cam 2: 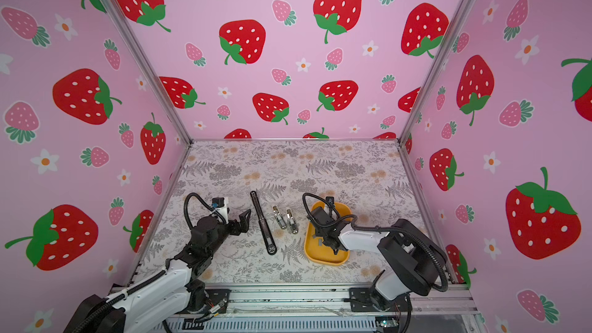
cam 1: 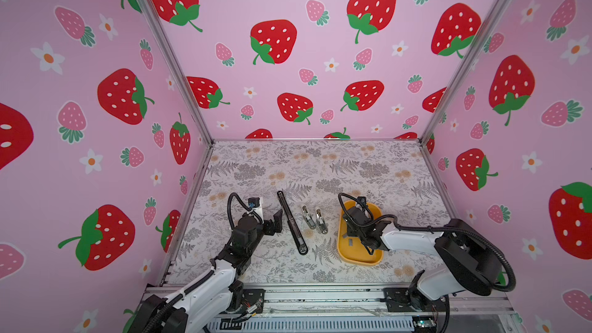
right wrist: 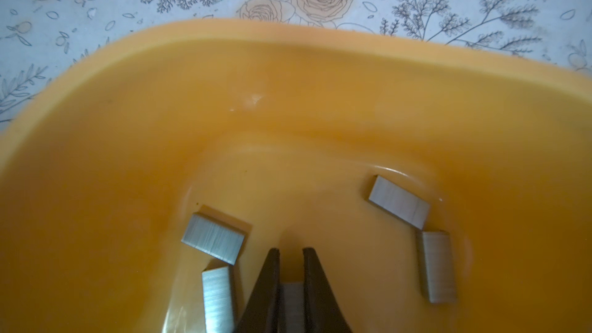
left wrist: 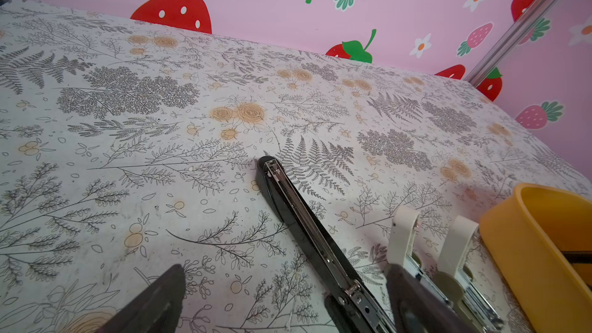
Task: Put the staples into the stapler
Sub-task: 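Close the right gripper on the silver staple strip, then lift the strip and carry it over the second beige mini stapler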
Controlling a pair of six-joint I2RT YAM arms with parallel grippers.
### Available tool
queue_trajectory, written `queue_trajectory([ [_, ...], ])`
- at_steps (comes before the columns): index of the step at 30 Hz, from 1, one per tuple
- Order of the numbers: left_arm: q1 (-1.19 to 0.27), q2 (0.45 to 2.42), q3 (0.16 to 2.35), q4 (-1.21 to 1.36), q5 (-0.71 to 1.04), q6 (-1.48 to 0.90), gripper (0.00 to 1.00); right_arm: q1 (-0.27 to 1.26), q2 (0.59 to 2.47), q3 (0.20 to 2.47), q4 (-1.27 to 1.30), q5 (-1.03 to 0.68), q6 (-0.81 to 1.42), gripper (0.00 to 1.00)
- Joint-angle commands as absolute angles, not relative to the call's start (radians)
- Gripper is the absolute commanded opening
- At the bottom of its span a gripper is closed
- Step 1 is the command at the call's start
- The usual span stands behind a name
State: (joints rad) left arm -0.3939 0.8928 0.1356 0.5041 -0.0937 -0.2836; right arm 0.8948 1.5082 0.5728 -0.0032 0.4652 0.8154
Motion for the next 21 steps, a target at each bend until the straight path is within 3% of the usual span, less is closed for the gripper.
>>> queue_trajectory([
  [1, -0.399, 0.895, 0.166, 0.512, -0.1, -0.278, 0.99, 0.899, 1.535, 0.556, -0.088, 0.436, 0.831, 0.11],
  [21, -0.4, 0.909, 0.169, 0.524, -0.116, -0.273, 0.99, 0.926, 1.233, 0.617, -0.129, 0.425, 0.721, 0.09],
])
